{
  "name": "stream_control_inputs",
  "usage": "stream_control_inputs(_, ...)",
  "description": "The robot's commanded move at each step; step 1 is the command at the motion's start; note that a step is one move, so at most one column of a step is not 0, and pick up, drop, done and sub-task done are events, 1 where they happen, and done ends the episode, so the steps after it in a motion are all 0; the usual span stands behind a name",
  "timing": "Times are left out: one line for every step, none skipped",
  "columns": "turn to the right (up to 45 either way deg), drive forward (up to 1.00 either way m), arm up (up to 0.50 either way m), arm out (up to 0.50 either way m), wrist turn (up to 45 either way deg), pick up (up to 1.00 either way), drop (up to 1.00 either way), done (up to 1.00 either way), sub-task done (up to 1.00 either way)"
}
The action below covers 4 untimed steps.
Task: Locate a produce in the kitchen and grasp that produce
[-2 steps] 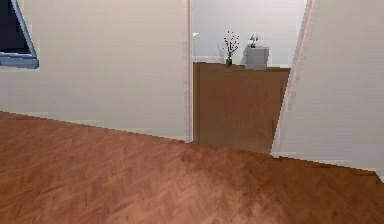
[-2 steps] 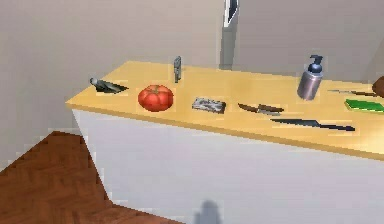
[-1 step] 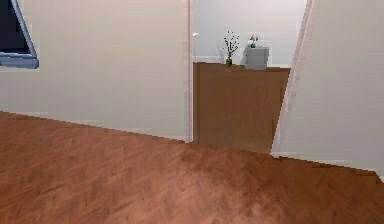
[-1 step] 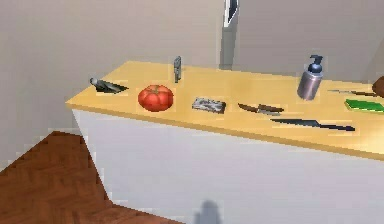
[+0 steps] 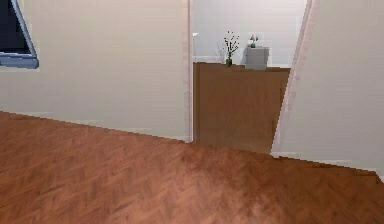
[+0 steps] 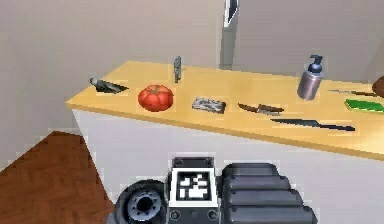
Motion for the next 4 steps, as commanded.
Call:
stream_control_inputs(0.0,0.0,0.0,0.44,0.0,0.0,0.0,0.0,0.0)
stream_control_inputs(0.0,0.0,0.0,0.0,45.0,0.0,0.0,0.0,0.0)
stream_control_inputs(0.0,0.0,0.0,0.0,45.0,0.0,0.0,0.0,0.0)
stream_control_inputs(0.0,0.0,0.0,0.0,45.0,0.0,0.0,0.0,0.0)
